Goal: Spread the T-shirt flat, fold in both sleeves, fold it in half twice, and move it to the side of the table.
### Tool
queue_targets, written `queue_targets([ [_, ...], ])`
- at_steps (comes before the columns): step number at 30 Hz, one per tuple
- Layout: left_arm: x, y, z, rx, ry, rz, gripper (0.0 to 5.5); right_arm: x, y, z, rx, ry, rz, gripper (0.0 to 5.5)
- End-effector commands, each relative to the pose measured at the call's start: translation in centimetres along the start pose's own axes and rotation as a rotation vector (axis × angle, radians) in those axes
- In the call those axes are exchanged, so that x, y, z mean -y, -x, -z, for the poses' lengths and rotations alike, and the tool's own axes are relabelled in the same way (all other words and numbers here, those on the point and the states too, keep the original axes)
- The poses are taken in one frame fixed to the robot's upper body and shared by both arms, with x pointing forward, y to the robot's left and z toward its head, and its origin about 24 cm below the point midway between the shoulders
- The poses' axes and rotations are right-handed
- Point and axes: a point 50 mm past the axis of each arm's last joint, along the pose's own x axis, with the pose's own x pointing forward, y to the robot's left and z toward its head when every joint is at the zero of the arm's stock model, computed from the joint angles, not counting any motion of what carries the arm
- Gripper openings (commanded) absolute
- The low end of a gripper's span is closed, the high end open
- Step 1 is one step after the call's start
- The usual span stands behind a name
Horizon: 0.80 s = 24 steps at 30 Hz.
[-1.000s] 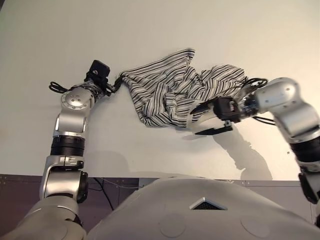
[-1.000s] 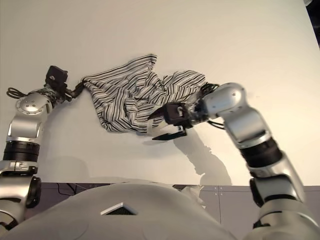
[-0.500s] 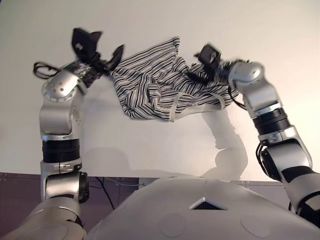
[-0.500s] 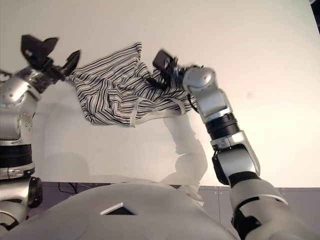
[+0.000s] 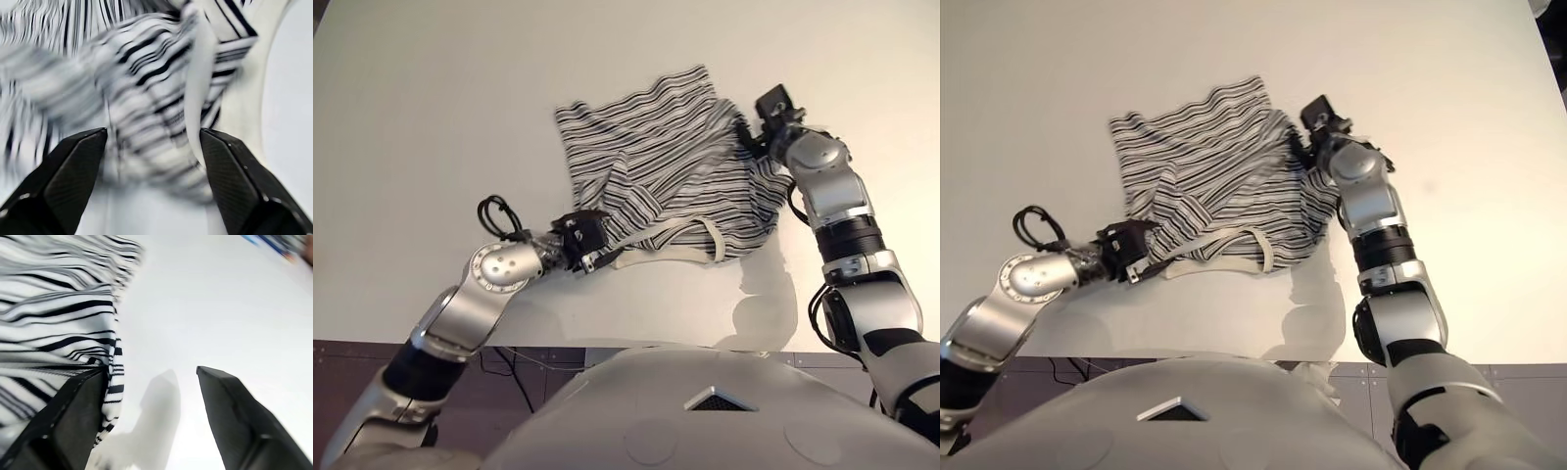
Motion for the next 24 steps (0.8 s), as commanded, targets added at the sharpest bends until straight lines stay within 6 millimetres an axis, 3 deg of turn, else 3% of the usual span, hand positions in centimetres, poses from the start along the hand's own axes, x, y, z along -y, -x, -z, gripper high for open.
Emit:
queue_targets([
  [1,3.0,3.4,4.8,-0.23,0.214,0.033,3.47,1.5,3.7,3.4,-0.071,-0.155,0.151,3.22],
  [3,2.7,4.5,5.3,-0.235,0.243,-0.015,3.47,0.5,4.9,-0.2,0.123,-0.222,0.094,3.22],
  [5,0.3,4.1,2.6,-0.055,0.293,-0.111,3.47,-0.7,5.8,-4.2,0.312,-0.212,-0.023,3.22],
  [7,-2.3,3.3,-1.0,0.155,0.318,-0.181,3.47,-1.8,6.3,-6.1,0.381,-0.146,-0.124,3.22],
  [9,-3.9,3.1,-4.6,0.351,0.334,-0.224,3.47,-3.3,6.2,-6.2,0.359,-0.047,-0.25,3.22],
  [11,-4.6,3.2,-7.4,0.491,0.345,-0.239,3.47,-5.1,5.2,-4.7,0.26,0.097,-0.358,3.22],
  [13,-5.3,2.0,-8.1,0.462,0.322,-0.235,3.47,-6.0,4.0,-2.3,0.128,0.189,-0.395,3.22],
  [15,-5.9,-0.8,-6.7,0.27,0.25,-0.221,3.47,-6.1,3.2,-0.3,0.037,0.224,-0.393,3.22],
  [16,-6.4,-2.8,-4.3,0.079,0.167,-0.232,3.47,-6.0,2.9,0.4,0.005,0.232,-0.384,3.22],
  [18,-6.4,-4.8,-0.1,-0.182,0.035,-0.222,3.47,-5.8,2.5,0.9,-0.021,0.239,-0.371,3.22],
  [20,-6.0,-5.1,2.8,-0.31,-0.016,-0.199,3.47,-5.7,2.1,0.8,-0.024,0.241,-0.362,3.22],
  [24,-6.1,-2.4,6.4,-0.417,0.036,-0.293,3.47,-4.2,0.7,1.3,-0.054,0.235,-0.245,3.22],
])
